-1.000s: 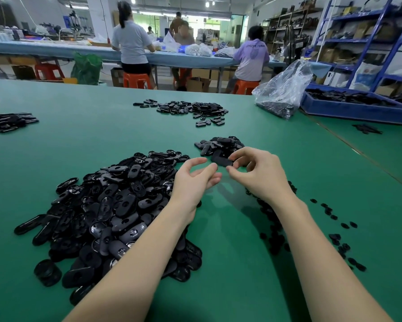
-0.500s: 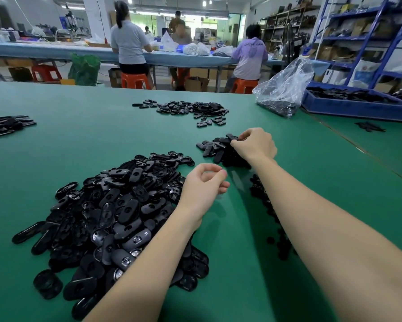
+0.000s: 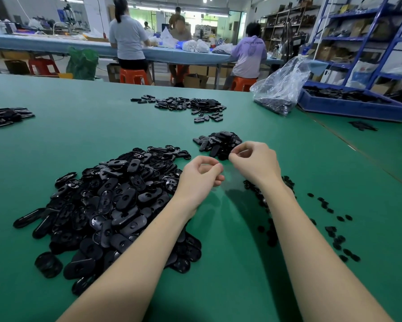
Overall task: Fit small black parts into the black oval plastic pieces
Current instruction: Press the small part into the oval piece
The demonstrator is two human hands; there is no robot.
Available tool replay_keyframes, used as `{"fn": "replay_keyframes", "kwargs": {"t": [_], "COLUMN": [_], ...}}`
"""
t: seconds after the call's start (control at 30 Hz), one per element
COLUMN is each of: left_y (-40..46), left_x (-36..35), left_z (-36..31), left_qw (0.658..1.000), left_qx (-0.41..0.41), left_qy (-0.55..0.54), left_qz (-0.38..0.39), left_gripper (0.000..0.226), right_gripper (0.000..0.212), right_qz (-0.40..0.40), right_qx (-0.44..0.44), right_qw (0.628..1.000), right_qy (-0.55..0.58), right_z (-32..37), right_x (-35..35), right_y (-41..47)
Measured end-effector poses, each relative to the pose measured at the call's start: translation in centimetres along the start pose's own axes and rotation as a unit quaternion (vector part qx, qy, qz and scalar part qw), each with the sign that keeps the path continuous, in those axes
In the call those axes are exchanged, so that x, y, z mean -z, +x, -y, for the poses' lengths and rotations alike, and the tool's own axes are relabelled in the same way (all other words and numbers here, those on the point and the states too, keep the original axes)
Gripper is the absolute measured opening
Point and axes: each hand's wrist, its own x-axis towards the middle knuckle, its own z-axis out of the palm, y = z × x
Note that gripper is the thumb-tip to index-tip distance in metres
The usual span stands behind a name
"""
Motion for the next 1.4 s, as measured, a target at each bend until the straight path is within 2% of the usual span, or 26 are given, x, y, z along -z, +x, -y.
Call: {"fn": "replay_keyframes", "kwargs": {"t": [0.17,0.37,0.47,0.53,0.63,0.73,0.87,1.0,1.13,1.27,1.4], "left_y": [0.3,0.8,0.7,0.6,0.6,0.7,0.8,0.4,0.0,-0.2,-0.4], "left_x": [0.8,3.2,4.7,5.2,5.4,5.2,4.6,3.4,2.4,2.1,2.0], "left_z": [-1.4,-5.1,-5.8,-5.9,-5.7,-5.2,-4.7,-3.8,-2.9,-2.4,-2.5], "left_qw": [0.996,0.992,0.991,0.990,0.989,0.986,0.986,0.986,0.987,0.993,0.993], "left_qx": [-0.038,-0.022,-0.004,0.004,0.005,-0.009,-0.010,0.066,0.124,0.113,0.113], "left_qy": [0.084,0.121,0.131,0.134,0.142,0.162,0.154,0.095,-0.007,-0.023,-0.024], "left_qz": [0.002,0.030,0.038,0.033,0.032,0.038,0.063,0.119,0.100,0.038,0.033], "left_gripper": [0.006,0.035,0.039,0.038,0.036,0.031,0.022,0.012,0.005,0.017,0.022], "right_gripper": [0.006,0.003,0.019,0.029,0.019,0.006,0.006,0.007,0.011,0.006,0.007], "right_qz": [0.079,0.241,0.279,0.263,0.234,0.234,0.175,0.125,0.141,0.134,0.115], "right_qx": [0.002,0.067,0.093,0.097,0.100,0.084,0.091,0.103,0.101,0.036,-0.015], "right_qw": [0.997,0.968,0.953,0.952,0.957,0.966,0.980,0.985,0.985,0.982,0.969], "right_qy": [-0.004,-0.029,-0.070,-0.121,-0.138,-0.074,0.004,0.068,0.018,-0.127,-0.218], "right_z": [-1.0,0.7,1.8,2.4,2.6,2.2,1.3,0.5,0.1,-0.9,-1.9], "right_x": [-0.2,-0.7,-1.6,-2.3,-2.8,-1.8,0.5,2.0,2.9,4.4,4.8], "right_y": [-2.1,-3.1,-3.7,-4.1,-4.4,-4.0,-2.9,-2.5,-2.3,-1.5,-1.5]}}
